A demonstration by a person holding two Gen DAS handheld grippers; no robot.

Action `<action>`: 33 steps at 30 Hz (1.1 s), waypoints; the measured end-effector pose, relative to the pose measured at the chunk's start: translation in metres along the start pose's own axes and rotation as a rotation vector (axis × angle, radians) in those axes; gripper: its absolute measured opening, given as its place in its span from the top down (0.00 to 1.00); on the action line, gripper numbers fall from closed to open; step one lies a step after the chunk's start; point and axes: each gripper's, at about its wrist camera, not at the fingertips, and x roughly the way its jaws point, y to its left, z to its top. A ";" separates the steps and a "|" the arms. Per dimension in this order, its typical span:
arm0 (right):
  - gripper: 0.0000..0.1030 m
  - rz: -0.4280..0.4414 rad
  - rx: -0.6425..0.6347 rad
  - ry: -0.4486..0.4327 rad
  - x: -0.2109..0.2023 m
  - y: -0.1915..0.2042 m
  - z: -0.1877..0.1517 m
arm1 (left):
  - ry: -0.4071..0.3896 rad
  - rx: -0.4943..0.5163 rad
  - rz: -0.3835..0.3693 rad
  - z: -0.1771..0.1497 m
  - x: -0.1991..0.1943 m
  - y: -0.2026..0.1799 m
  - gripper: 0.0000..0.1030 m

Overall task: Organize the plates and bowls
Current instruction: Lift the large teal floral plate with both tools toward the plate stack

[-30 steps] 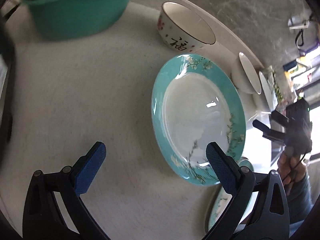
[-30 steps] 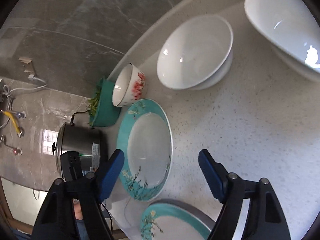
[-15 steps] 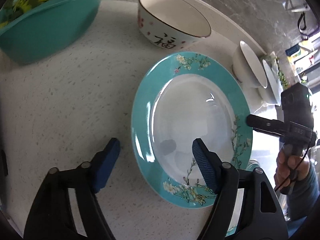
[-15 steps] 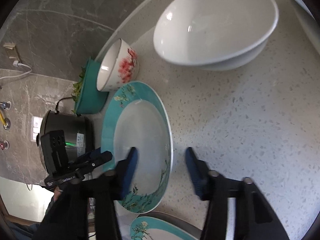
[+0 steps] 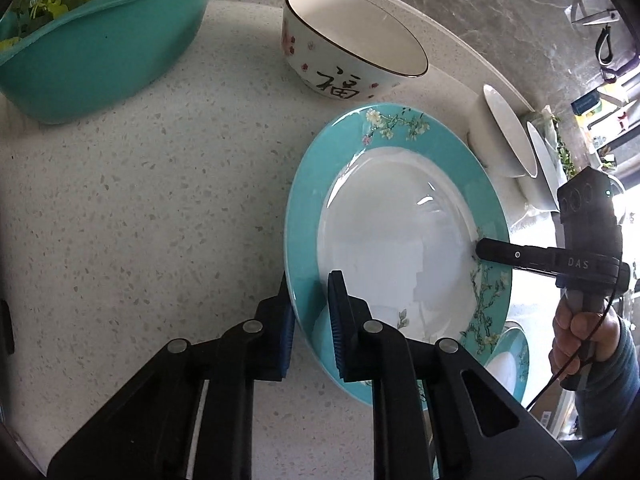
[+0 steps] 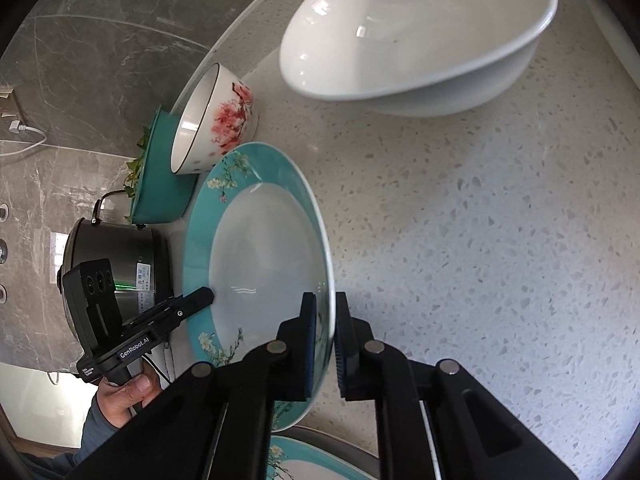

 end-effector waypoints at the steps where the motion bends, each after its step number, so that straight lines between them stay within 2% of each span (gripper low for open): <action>1: 0.90 0.004 0.005 0.000 0.000 -0.001 0.000 | 0.000 0.001 -0.001 -0.001 -0.001 0.001 0.87; 18: 0.91 0.021 0.026 -0.003 -0.004 -0.005 0.000 | 0.008 0.022 -0.039 0.001 -0.006 -0.001 0.89; 28: 0.90 0.014 0.003 -0.042 -0.021 0.008 -0.008 | -0.034 0.051 -0.051 -0.004 -0.028 -0.015 0.89; 33: 0.90 0.049 -0.023 -0.093 -0.035 0.015 -0.015 | -0.071 0.070 -0.064 -0.010 -0.052 -0.029 0.89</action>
